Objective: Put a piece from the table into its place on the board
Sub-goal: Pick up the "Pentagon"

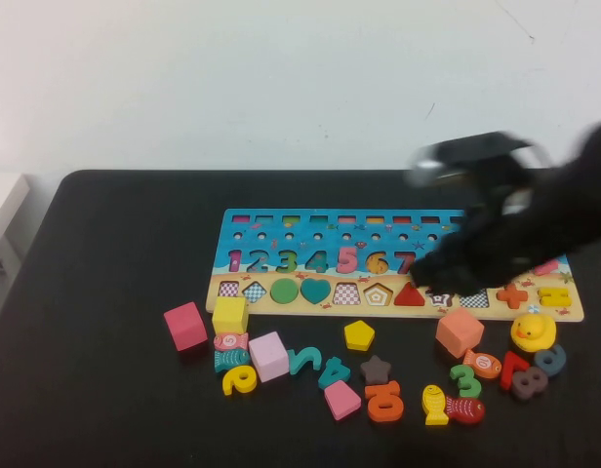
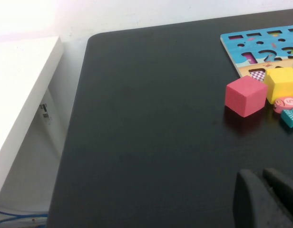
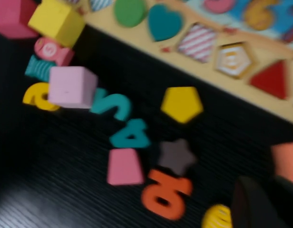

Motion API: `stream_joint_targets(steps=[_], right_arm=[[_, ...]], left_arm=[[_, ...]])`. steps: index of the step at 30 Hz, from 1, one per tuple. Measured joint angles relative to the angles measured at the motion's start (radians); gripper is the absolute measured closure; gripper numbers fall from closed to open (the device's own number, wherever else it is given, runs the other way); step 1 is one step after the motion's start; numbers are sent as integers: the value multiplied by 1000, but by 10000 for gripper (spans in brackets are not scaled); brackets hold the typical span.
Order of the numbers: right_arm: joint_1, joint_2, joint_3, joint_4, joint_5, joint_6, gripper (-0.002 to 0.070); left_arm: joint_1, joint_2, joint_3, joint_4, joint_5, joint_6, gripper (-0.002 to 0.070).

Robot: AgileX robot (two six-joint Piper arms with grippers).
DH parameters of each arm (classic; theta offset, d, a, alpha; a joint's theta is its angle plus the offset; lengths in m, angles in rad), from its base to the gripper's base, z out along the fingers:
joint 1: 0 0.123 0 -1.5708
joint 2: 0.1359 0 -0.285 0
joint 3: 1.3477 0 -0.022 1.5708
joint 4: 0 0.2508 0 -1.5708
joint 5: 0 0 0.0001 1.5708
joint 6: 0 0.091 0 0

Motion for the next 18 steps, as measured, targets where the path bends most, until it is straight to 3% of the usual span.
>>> stream_joint_targets(steps=[8,12,18], right_arm=[[79,269,-250,-53,114,180,222],[79,356,-323,-57,147,260,178],[94,455,-403,-66,160,328,170]], left_arm=[[0,0,0,0,0,0,676],[0,0,0,0,0,0,676],[0,0,0,0,0,0,676]])
